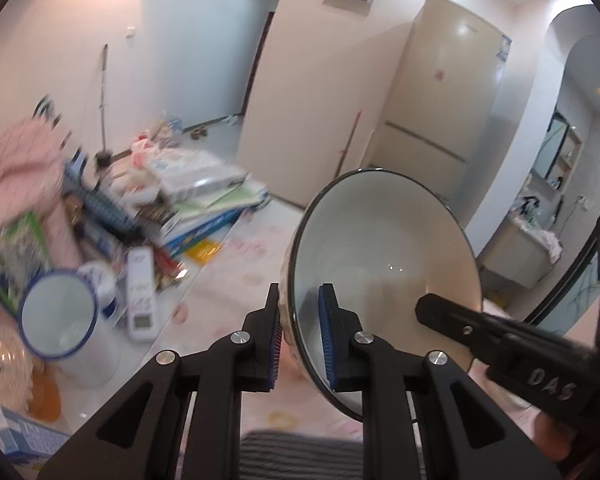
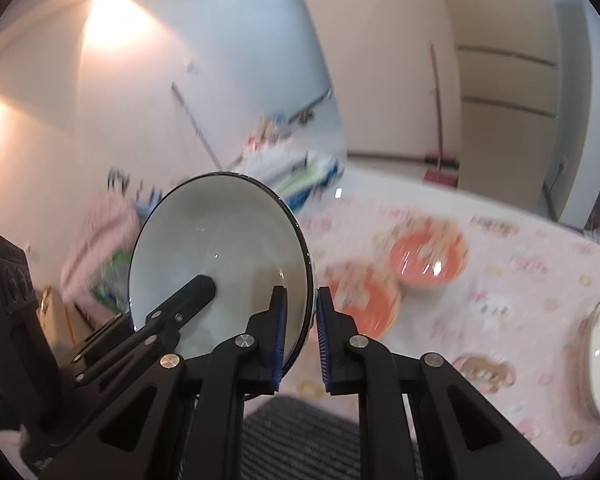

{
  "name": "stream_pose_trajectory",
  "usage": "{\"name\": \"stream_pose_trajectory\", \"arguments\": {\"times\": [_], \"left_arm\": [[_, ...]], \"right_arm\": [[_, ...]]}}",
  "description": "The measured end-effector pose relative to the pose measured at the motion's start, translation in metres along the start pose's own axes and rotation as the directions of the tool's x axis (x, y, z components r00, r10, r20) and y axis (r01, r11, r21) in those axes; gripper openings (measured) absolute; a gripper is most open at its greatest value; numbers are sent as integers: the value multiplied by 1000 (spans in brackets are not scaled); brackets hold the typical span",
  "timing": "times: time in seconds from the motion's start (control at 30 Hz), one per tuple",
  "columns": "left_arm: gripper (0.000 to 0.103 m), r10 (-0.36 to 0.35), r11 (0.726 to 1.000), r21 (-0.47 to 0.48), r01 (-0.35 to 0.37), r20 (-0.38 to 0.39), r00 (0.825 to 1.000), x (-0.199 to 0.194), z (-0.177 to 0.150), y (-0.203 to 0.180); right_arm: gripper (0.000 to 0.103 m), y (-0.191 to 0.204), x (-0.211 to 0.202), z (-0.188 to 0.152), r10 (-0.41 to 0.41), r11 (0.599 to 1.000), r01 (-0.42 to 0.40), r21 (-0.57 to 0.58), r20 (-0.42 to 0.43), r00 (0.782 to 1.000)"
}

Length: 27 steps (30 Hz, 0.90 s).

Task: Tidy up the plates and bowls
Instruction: 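Lift the white bowl with both tools toward the pink bunny bowl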

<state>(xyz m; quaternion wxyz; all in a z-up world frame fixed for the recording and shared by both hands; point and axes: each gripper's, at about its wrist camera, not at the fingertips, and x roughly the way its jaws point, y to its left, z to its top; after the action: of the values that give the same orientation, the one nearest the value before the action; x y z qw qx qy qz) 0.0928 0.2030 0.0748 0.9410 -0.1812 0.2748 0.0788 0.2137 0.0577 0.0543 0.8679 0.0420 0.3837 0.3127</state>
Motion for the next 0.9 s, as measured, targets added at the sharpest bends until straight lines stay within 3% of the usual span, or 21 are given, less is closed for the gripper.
{"name": "stream_pose_trajectory", "arguments": {"times": [0.13, 0.27, 0.33, 0.47, 0.6, 0.67, 0.8, 0.9], "left_arm": [[16, -11, 999, 42, 7, 117, 993, -25, 34, -33], [16, -26, 998, 60, 17, 145, 989, -22, 39, -43], [16, -19, 998, 61, 12, 106, 994, -3, 35, -40], [16, 5, 999, 32, -4, -25, 1000, 48, 18, -26], [16, -36, 999, -35, 31, -136, 990, 87, 4, -6], [16, -21, 999, -38, 15, -178, 984, 101, -4, -3], [16, 56, 998, -5, -58, -198, 979, 111, -16, -6], [16, 74, 997, -1, -75, -213, 974, 119, -22, -2]], "right_arm": [[15, -15, -27, 18, 60, 996, -67, 55, 116, 991], [15, -27, -23, 19, 58, 997, -64, 46, 119, 991], [15, -31, -11, 15, 30, 999, -32, 25, 92, 995], [15, -48, 26, 13, 16, 995, -15, 95, -3, 1000], [15, -57, 61, 7, -29, 994, 38, 101, -83, 996], [15, -60, 74, 3, -36, 992, 50, 114, -122, 992], [15, -63, 97, -6, -61, 991, 80, 103, -174, 983], [15, -65, 109, -13, -70, 991, 92, 99, -205, 976]]}}
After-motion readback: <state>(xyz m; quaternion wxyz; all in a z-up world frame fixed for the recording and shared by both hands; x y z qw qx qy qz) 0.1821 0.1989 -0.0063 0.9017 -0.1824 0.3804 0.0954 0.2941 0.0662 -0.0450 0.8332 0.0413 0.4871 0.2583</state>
